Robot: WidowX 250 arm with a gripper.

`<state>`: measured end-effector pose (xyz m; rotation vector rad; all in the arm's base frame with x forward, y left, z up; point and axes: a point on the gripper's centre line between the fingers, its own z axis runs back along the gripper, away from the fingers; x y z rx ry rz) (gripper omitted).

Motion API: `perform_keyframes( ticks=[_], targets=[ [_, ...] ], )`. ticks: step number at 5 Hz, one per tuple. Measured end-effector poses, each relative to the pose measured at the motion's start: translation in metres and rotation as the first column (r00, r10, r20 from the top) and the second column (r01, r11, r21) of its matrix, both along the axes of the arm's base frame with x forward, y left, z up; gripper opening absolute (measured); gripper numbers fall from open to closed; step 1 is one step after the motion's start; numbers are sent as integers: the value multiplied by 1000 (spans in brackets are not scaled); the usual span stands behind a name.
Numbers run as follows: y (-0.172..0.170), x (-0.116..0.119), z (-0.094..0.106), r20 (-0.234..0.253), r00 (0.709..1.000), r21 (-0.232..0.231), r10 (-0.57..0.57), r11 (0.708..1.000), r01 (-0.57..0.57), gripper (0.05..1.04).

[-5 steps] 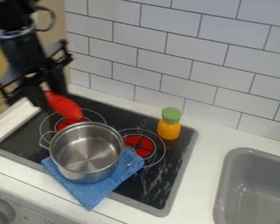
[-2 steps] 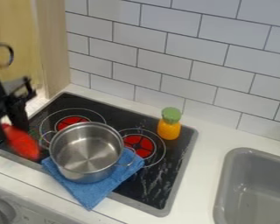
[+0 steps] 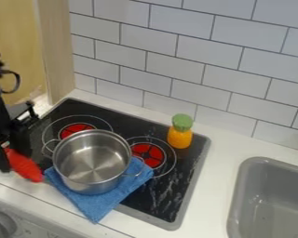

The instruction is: Move the red fork at the left lower side of the stove

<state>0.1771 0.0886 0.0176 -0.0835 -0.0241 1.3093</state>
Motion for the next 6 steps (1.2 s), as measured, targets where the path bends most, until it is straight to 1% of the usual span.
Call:
perform_keyframes(
  ticks=[1,2,3,4,5,6],
  targets=[
    [-9,4,-11,-42,999,11,-12,1000,13,334],
    [-10,16,-16,-50,999,21,-15,1000,16,334],
    [-10,27,-17,-52,998,33,-18,999,20,399],
    [-12,34,-17,-67,998,33,-6,999,8,718],
    [-13,35,-17,-71,997,37,-11,999,14,982],
    [-14,32,-17,-87,996,32,-16,999,19,1007]
  ],
)
